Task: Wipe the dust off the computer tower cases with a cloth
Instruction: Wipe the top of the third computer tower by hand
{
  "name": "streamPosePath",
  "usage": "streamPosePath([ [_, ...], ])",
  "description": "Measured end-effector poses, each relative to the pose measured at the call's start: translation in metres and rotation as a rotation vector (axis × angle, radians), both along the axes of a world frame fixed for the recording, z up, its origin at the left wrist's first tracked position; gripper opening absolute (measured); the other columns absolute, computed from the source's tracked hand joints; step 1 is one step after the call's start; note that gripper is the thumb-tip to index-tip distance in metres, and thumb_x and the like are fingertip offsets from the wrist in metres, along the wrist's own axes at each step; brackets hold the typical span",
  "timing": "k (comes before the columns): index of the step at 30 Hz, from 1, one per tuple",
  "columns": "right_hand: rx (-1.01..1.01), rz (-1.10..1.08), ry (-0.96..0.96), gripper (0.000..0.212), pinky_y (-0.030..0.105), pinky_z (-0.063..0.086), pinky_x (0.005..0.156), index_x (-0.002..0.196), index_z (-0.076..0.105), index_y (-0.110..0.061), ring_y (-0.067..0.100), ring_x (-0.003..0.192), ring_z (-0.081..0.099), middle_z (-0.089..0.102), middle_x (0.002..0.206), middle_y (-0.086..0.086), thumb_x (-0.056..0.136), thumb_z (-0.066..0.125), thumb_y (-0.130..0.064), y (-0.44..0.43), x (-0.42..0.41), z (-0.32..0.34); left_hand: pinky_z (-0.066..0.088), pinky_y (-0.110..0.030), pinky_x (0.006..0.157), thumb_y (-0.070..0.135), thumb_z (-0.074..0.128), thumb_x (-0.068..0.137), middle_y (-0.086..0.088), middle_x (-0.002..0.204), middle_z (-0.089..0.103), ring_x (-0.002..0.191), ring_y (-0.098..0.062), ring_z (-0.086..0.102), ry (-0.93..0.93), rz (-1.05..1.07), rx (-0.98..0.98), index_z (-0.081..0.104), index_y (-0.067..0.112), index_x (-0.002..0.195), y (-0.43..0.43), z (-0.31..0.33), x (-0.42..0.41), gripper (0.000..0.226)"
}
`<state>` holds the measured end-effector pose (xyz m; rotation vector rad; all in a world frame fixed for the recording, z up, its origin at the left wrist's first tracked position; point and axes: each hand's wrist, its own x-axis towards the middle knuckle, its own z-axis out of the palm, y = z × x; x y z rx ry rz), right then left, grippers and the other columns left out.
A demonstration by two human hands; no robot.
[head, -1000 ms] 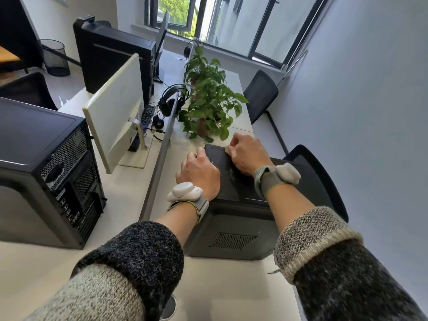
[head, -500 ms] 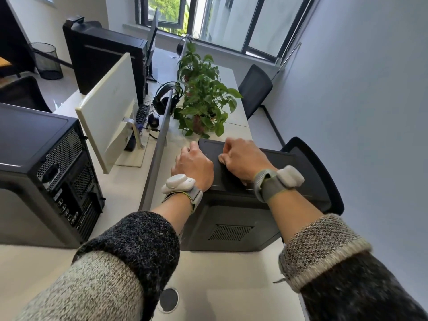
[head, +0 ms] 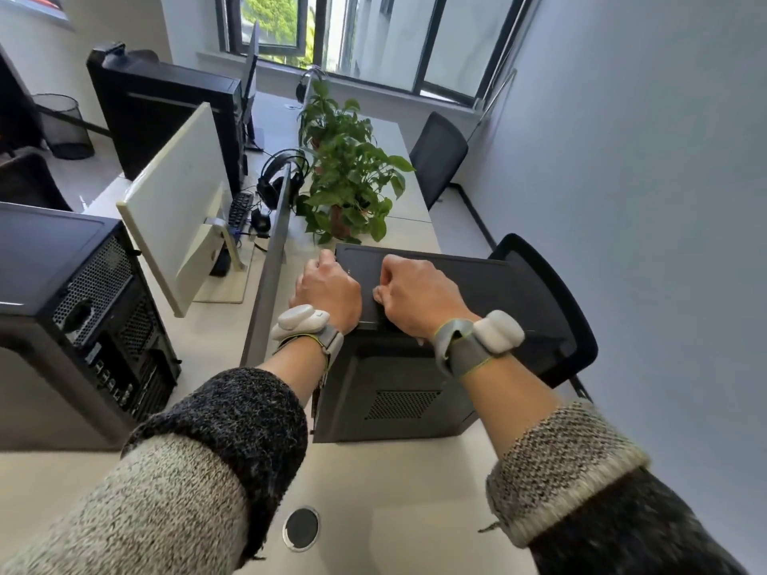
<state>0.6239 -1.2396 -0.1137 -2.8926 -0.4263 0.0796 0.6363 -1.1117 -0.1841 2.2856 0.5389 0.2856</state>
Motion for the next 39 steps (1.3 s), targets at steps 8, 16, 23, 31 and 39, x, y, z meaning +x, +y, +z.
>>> streamPosePath([
  [8,0.115,0.076,0.074,0.010,0.043,0.060,0.083,0.100,0.061,-0.033,0.014,0.090,0.064,0.065,0.099,-0.011,0.103,0.062,-0.043,-0.034,-0.045,-0.010,0.047,-0.053,0.097,0.021,0.033,0.109,-0.020,0.124,0.058,0.116,-0.042,0.057,-0.045,0.007,-0.042,0.053,0.009,0.131,0.003,-0.003,-0.001,0.032],
  [16,0.115,-0.035,0.003,0.012,0.043,0.058,0.082,0.103,0.062,-0.031,0.018,0.092,0.065,0.065,0.102,-0.009,0.102,0.062,-0.042,-0.030,-0.032,-0.010,0.045,-0.050,0.095,0.021,0.033,0.109,-0.019,0.123,0.057,0.116,-0.040,0.056,-0.049,0.015,-0.072,0.053,0.010,0.130,0.005,-0.007,0.001,0.031],
  [23,0.075,0.005,0.035,0.012,0.044,0.059,0.082,0.101,0.061,-0.030,0.020,0.090,0.064,0.065,0.099,-0.007,0.103,0.063,-0.042,-0.007,-0.029,-0.006,0.043,-0.044,0.087,0.023,0.034,0.110,-0.017,0.119,0.056,0.111,-0.037,0.057,-0.070,0.025,-0.105,0.055,0.011,0.125,0.001,-0.007,0.002,0.028],
  [31,0.057,-0.040,0.079,0.013,0.048,0.056,0.095,0.095,0.063,-0.030,0.028,0.102,0.064,0.067,0.108,0.001,0.096,0.067,-0.042,0.009,0.033,-0.003,0.040,-0.042,0.090,0.021,0.035,0.111,-0.019,0.118,0.057,0.111,-0.036,0.056,-0.092,0.019,-0.142,0.056,0.007,0.124,0.003,-0.010,0.004,0.029],
  [39,0.001,-0.094,-0.055,0.013,0.042,0.054,0.091,0.105,0.062,-0.028,0.032,0.109,0.064,0.067,0.117,0.006,0.099,0.063,-0.039,0.038,0.094,-0.007,0.041,-0.042,0.089,0.023,0.035,0.111,-0.017,0.118,0.058,0.110,-0.034,0.057,-0.091,0.014,-0.138,0.056,0.010,0.123,0.004,-0.011,0.004,0.028],
])
